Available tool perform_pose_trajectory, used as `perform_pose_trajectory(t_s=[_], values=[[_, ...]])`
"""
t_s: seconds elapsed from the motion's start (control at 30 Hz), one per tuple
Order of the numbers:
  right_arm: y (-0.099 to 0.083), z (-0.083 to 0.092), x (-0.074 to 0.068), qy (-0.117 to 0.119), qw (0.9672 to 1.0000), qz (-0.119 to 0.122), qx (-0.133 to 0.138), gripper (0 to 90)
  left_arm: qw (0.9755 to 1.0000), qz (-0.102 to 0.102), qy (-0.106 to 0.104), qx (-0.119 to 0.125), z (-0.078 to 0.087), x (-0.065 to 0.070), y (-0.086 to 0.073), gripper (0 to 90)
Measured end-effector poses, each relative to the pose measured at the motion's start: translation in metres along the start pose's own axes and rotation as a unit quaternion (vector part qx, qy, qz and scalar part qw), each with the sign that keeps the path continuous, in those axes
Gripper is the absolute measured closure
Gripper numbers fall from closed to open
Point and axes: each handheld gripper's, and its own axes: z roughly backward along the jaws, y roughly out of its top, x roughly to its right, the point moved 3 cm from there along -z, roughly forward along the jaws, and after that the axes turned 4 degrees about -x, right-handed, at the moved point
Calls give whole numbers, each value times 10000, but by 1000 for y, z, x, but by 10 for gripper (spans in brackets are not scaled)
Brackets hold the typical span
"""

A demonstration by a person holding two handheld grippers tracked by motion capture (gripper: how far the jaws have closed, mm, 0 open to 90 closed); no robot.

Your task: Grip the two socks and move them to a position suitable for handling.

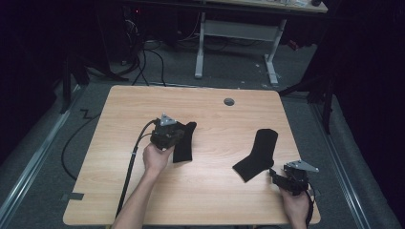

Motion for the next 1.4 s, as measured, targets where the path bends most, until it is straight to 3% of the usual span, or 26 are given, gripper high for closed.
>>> perform_pose_trajectory(t_s=[0.17,0.27,0.6,0.77,1.07,1.4], values=[[0,0,0,2,10000,1,1,362,9998,-135,-132,99,8,10,6,854],[0,0,0,4,10000,5,0,362,9991,-184,-332,203,13,19,10,853],[0,0,0,12,10000,8,-3,362,9964,-458,-646,291,13,44,22,852],[0,0,0,22,10000,9,0,362,9955,-487,-749,306,10,52,23,850],[0,0,0,30,10000,29,1,360,9941,-516,-936,194,-4,70,10,844],[0,0,-1,9,10000,69,-6,359,9943,-366,-997,38,-18,74,-13,836]])
